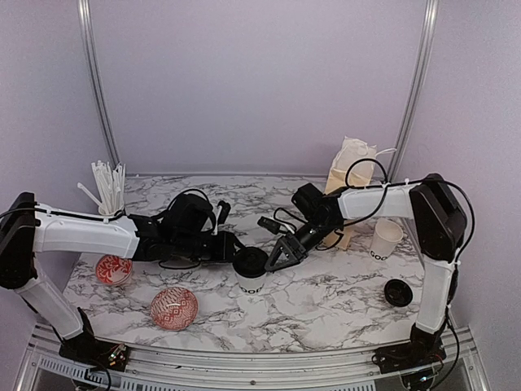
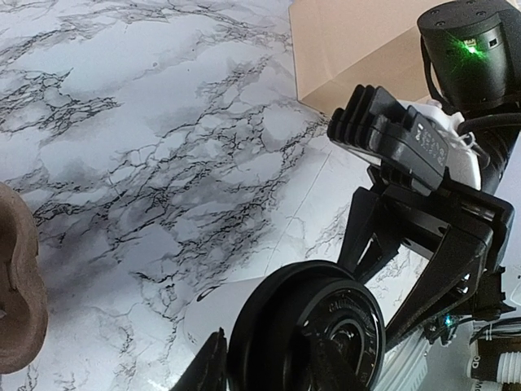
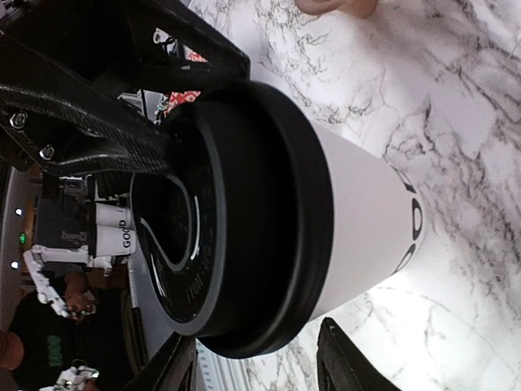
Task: Pack the takeout coffee
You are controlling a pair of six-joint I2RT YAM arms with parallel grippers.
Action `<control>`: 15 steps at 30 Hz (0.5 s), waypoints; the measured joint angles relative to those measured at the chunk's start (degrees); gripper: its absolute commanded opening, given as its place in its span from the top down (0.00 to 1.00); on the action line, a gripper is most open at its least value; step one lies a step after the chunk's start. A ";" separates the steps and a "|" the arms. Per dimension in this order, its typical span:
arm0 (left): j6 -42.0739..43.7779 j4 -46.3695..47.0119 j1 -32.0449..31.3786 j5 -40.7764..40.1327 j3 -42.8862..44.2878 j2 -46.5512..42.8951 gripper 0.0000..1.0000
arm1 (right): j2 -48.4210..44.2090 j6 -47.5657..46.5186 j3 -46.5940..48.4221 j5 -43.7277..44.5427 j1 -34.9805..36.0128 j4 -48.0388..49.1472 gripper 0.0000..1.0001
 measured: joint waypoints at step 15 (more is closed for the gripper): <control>13.90 -8.15 -1.01 -5.29 8.68 -5.84 0.24 | -14.49 -13.94 3.45 8.92 -1.29 -5.40 0.32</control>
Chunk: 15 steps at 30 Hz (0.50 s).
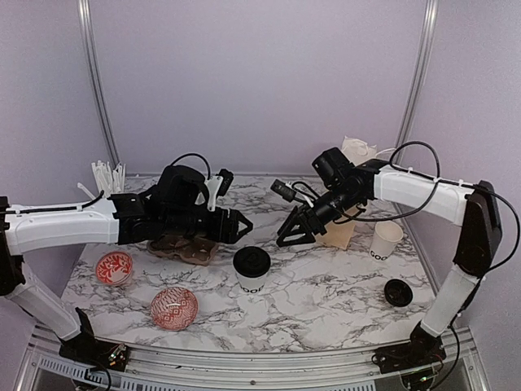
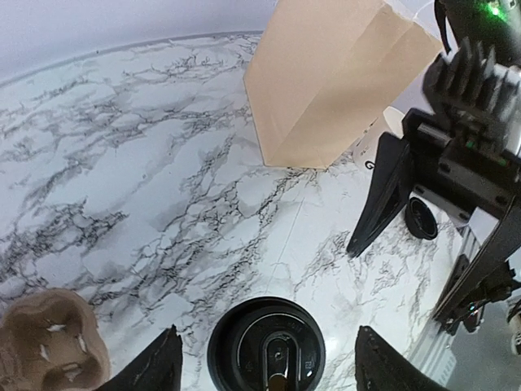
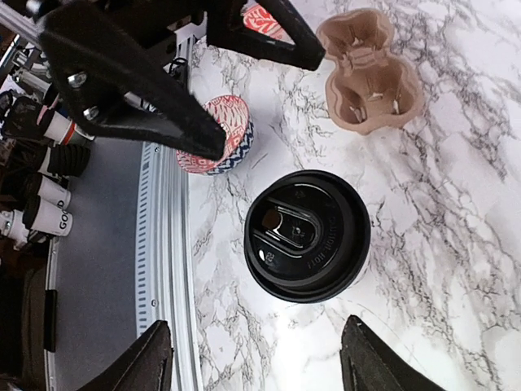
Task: Pack the takeout coffee
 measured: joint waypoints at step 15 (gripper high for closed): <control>25.22 -13.18 -3.98 -3.67 7.15 -1.20 0.11 | -31.17 -19.21 -21.97 -6.58 -20.70 4.79 0.27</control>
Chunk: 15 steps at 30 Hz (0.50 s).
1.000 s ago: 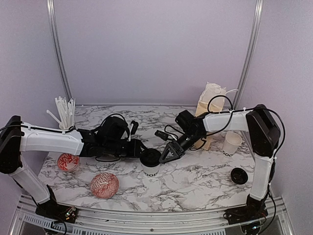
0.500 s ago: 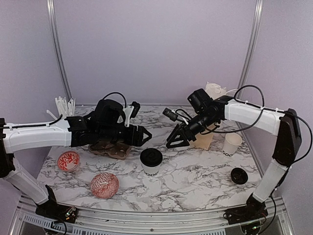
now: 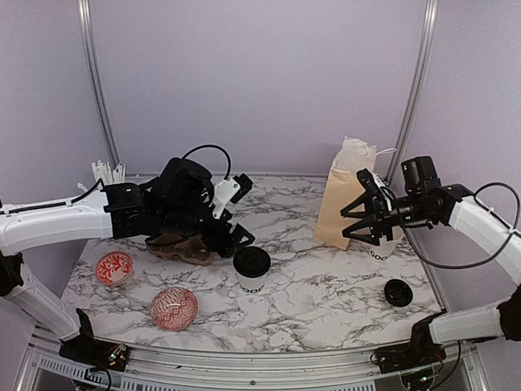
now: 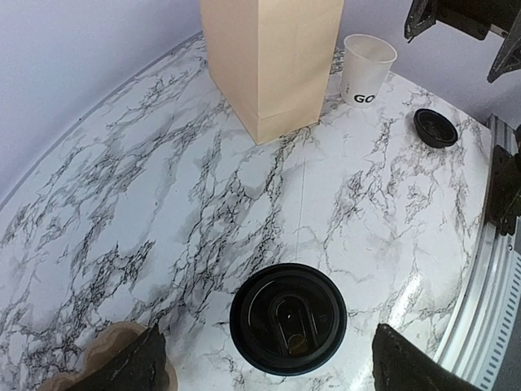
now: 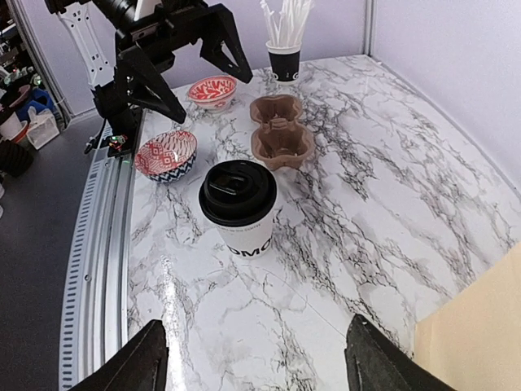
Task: Pack the takeout coffee
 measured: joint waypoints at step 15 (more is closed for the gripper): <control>3.45 -11.37 -1.68 1.07 8.96 14.10 0.16 | -9.49 -1.03 -13.46 -2.60 -9.68 9.64 0.24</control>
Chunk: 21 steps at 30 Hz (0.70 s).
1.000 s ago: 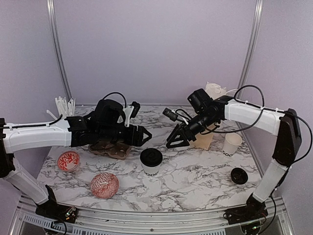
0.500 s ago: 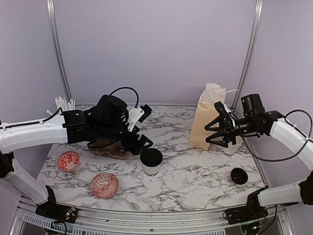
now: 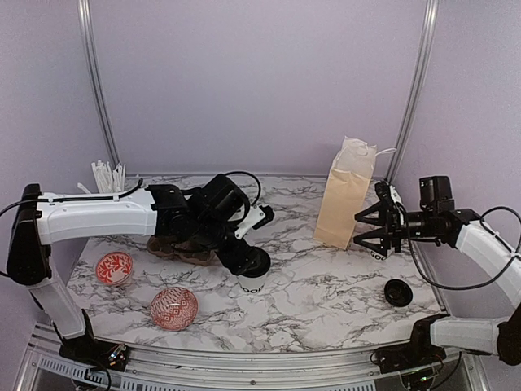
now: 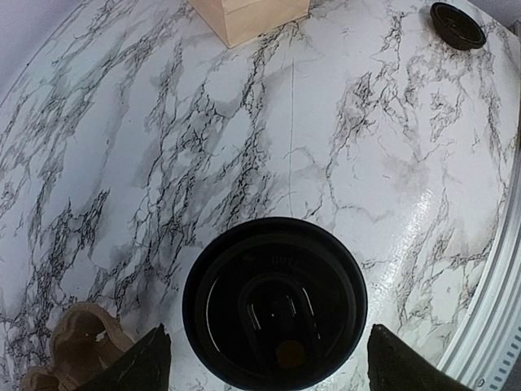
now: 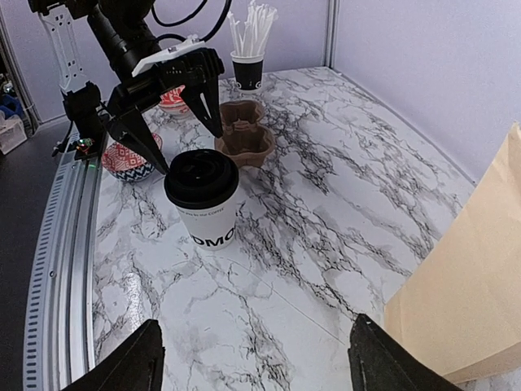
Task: Pack the takeout coffee
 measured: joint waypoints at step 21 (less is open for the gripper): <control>1.31 -2.75 -1.01 -0.72 4.11 4.98 0.22 | 0.37 -0.79 -0.81 0.00 0.00 1.36 0.22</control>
